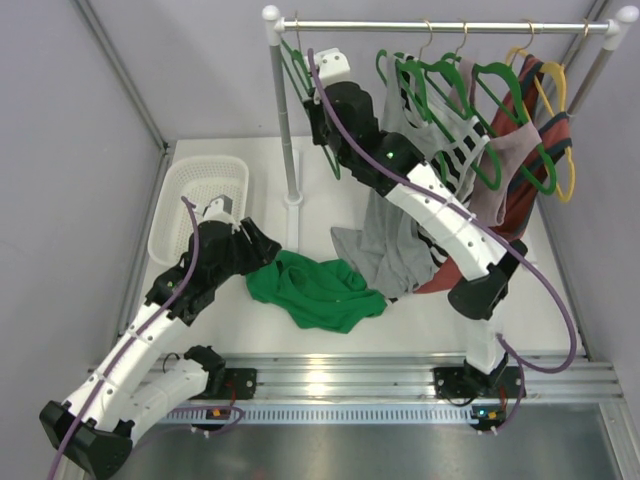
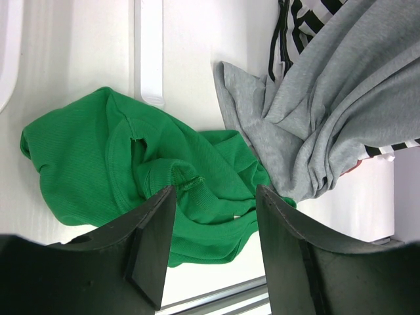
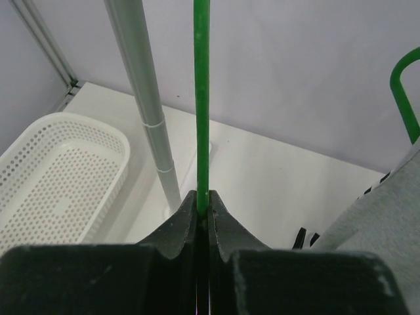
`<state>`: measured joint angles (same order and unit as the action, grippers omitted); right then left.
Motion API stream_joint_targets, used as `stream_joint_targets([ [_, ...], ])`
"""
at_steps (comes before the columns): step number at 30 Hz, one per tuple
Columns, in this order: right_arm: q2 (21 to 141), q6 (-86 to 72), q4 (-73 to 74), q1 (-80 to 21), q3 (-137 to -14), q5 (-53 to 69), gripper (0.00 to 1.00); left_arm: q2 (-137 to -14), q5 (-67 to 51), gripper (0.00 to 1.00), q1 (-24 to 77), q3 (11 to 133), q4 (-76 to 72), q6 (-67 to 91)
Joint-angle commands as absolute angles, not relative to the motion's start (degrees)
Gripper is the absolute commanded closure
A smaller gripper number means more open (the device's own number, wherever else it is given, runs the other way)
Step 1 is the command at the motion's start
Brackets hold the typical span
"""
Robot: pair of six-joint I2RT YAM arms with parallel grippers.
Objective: Place the tank top on the hanger
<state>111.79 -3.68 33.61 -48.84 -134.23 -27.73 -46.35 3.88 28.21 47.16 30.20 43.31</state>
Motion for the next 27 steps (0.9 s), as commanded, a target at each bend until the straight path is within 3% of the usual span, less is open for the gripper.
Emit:
stream_joint_targets([
  [1, 107.14, -1.41, 27.60, -48.16, -134.65, -30.59, 1.00, -45.70, 3.51, 0.43, 28.30, 47.73, 29.00, 42.80],
  [13, 103.36, -0.97, 26.98, -48.25, -131.40, -30.23, 1.00, -46.67, 4.57, 0.43, 28.30, 46.94, 28.48, 42.71],
  [27, 87.38, -8.87, 29.88, -48.25, -111.91, -24.01, 1.00, -56.42, 6.59, 0.43, 28.48, 43.95, 28.48, 42.10],
])
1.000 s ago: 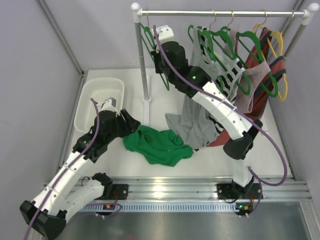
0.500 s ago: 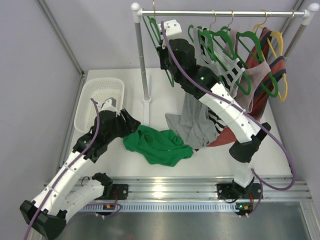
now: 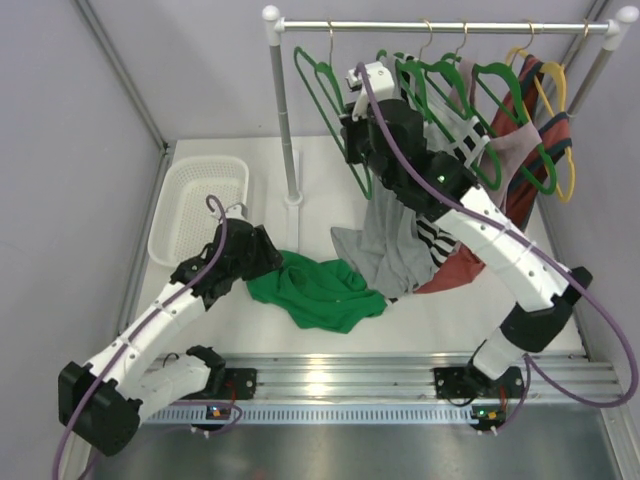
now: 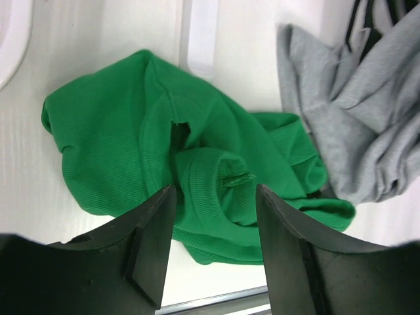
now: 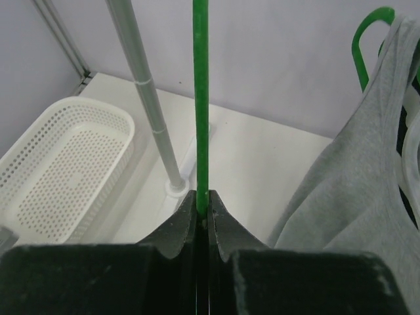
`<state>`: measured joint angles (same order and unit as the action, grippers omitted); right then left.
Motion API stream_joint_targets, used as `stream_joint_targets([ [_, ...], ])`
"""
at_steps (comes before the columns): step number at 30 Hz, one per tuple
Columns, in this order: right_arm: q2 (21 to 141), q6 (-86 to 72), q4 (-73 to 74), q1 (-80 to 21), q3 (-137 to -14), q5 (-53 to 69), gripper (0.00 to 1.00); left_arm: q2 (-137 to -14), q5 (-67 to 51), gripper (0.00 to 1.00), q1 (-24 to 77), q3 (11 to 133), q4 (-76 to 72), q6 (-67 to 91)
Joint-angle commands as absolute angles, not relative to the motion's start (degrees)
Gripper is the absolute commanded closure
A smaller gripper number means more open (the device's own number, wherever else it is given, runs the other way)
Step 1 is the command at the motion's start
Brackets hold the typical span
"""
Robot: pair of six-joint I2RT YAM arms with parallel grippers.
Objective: Place the tank top on the hanger
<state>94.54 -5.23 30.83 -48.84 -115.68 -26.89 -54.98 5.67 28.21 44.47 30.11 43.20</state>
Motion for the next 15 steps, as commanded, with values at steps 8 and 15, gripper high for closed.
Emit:
stream_joint_targets([
  [8, 67.80, -17.13, 30.32, -49.22, -85.39, -16.18, 1.00, -61.60, 9.49, 0.44, 31.63, 43.68, 26.37, 41.75],
  [15, 55.03, -21.44, 34.54, -49.48, -70.15, -8.98, 1.00, -67.84, 15.81, 0.47, 36.82, 45.79, 27.42, 42.27],
])
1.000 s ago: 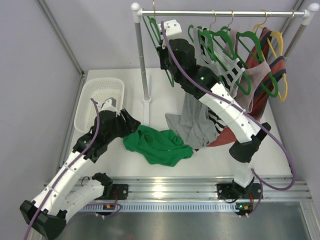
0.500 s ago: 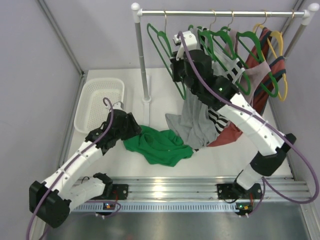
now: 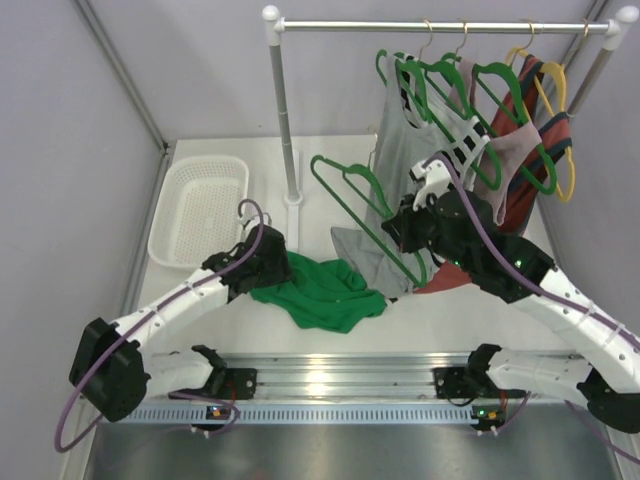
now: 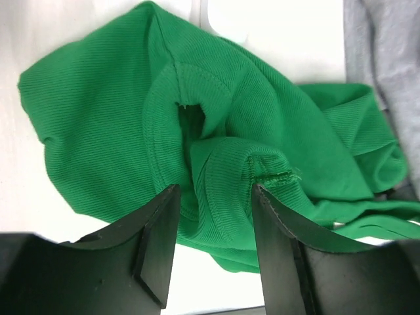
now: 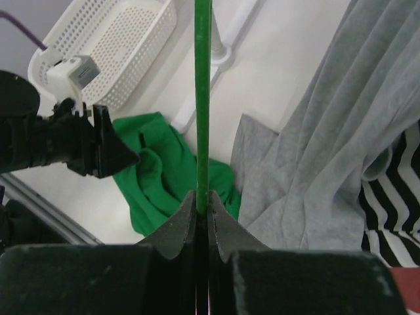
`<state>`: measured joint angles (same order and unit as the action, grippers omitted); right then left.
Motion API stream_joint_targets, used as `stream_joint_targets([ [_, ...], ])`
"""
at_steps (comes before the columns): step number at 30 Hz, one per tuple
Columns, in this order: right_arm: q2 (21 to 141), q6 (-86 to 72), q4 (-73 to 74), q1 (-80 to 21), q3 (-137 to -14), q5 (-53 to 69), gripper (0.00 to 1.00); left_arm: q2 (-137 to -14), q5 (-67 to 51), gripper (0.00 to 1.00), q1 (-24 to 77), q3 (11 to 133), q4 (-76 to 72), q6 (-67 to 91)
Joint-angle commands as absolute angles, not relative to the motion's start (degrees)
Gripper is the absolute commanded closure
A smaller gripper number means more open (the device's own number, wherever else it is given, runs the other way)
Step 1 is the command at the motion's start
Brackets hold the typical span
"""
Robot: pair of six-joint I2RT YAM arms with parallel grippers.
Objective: Place the tank top on the hanger
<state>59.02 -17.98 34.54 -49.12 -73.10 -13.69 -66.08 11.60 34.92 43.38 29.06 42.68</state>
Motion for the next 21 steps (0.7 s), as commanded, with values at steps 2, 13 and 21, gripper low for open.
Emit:
stream_joint_targets([
  [2, 51.70, -22.06, 35.77, -49.48, -67.08, -8.18, 1.00, -68.81, 17.57, 0.48, 38.31, 46.32, 27.60, 42.63],
  [13, 41.58, -25.57, 39.55, -49.48, -55.73, -0.97, 1.00, -74.62, 23.81, 0.58, 41.57, 50.18, 30.23, 42.71],
  [21, 39.37, -25.31, 42.54, -49.48, -55.55, 4.74, 1.00, -74.62, 25.14, 0.89, 41.92, 50.80, 31.99, 41.75],
])
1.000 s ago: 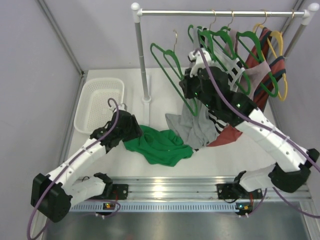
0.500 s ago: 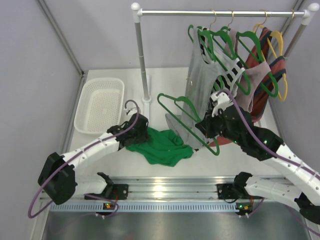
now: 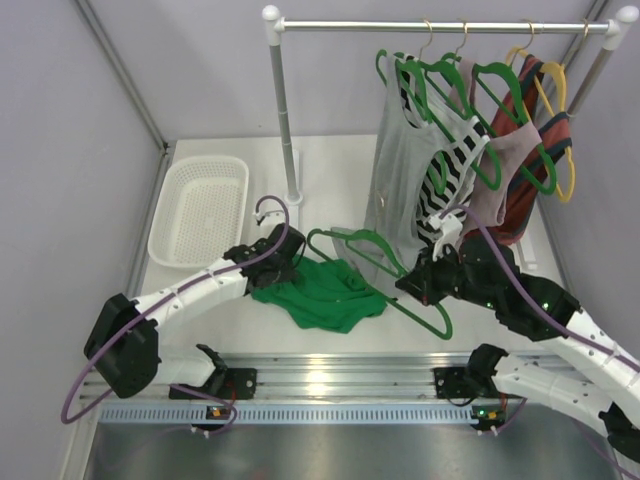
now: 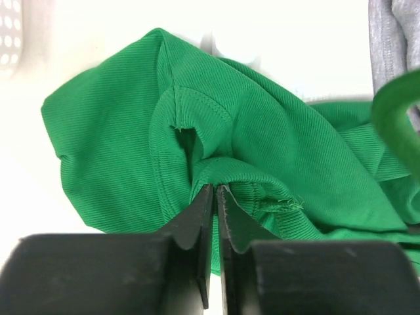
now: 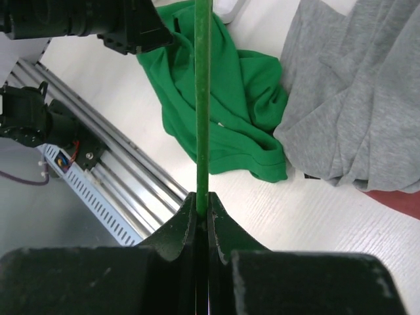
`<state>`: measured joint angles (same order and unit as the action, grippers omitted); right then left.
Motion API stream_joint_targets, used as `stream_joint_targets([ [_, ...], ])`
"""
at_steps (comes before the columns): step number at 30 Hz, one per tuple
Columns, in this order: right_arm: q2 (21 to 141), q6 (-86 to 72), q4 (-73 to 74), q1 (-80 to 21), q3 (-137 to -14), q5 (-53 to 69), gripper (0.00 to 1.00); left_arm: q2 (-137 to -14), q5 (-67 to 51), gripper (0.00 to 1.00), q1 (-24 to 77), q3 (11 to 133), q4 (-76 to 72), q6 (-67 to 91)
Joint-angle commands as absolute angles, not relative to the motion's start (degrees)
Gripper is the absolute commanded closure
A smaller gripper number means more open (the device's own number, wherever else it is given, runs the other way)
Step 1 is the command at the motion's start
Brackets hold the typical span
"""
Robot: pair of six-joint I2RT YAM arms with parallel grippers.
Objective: Place the tank top on the hanger
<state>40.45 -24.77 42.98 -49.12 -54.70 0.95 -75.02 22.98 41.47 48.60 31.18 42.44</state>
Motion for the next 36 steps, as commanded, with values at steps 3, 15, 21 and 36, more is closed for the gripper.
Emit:
stream_joint_targets([
  [3, 39.55, -25.05, 43.15, -49.48, -55.37, 6.84, 1.00, -74.36, 25.05, 0.93, 42.10, 50.98, 32.26, 41.31],
  [15, 38.76, -24.70, 44.21, -49.40, -54.05, 10.45, 1.00, -75.24, 24.52, 1.00, 42.72, 51.76, 32.69, 40.08],
  [21, 38.67, -24.08, 44.21, -49.48, -53.44, 12.30, 1.00, -73.92, 25.14, 1.00, 43.15, 53.00, 34.45, 39.99],
  [36, 39.90, -24.70, 31.12, -49.48, -45.53, 14.41, 1.00, -71.37, 26.19, 1.00, 46.58, 57.39, 39.20, 39.55],
])
